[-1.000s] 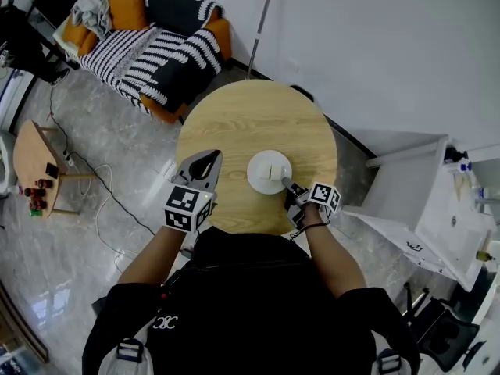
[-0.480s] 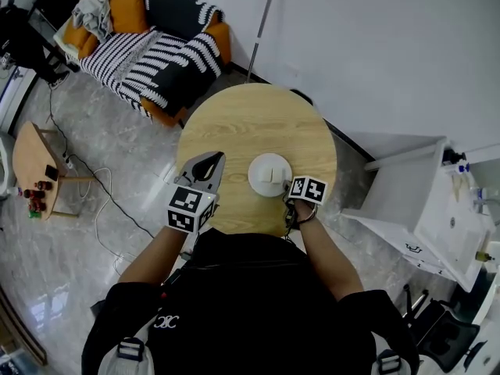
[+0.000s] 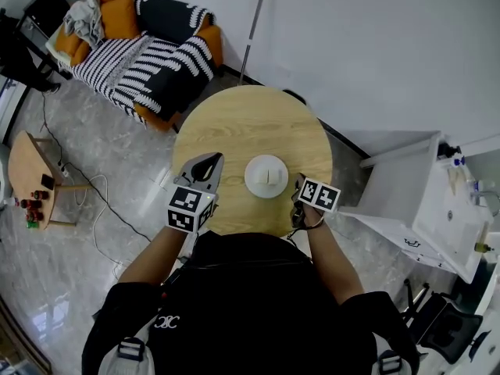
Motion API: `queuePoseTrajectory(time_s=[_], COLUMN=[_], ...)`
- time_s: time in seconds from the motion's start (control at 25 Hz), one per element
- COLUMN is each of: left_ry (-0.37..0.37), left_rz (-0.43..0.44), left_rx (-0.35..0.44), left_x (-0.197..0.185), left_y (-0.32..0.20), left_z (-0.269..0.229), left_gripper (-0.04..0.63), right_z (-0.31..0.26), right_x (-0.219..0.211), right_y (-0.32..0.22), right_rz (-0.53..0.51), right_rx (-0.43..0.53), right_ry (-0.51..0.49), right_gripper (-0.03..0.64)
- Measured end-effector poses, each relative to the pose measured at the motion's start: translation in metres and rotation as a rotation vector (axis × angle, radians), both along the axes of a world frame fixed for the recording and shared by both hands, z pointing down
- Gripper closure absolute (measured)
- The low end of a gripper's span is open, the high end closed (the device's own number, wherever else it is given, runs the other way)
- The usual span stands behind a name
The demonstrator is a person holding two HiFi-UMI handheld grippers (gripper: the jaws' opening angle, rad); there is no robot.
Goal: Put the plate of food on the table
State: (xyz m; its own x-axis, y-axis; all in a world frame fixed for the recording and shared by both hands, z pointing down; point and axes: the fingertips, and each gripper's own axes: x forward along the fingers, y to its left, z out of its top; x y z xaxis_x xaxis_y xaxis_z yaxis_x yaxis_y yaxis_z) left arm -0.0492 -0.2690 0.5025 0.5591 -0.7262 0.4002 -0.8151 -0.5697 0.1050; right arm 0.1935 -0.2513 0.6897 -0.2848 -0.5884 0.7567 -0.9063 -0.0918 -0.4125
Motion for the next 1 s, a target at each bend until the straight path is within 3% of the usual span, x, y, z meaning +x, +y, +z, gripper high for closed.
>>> queuePoseTrajectory(time_s=[0.56,1.0], left_ry=[0.014,0.022], left_rz=[0.066,0.092], left_rx=[0.006,0.015], left_x=[0.017,0.023], left_y=[-0.005,-0.007], left_z=[0.0,-0.002], left_gripper=[0.589,0.589], right_z=[-0.085,-0.152], right_x=[-0.017,-0.008], right_y=[-0.021,-0.027], right_rz=[-0.095,-0.065], right_rx=[0.299,0.585], right_ry=[0.105,0.247], right_gripper=[0.607,0.609])
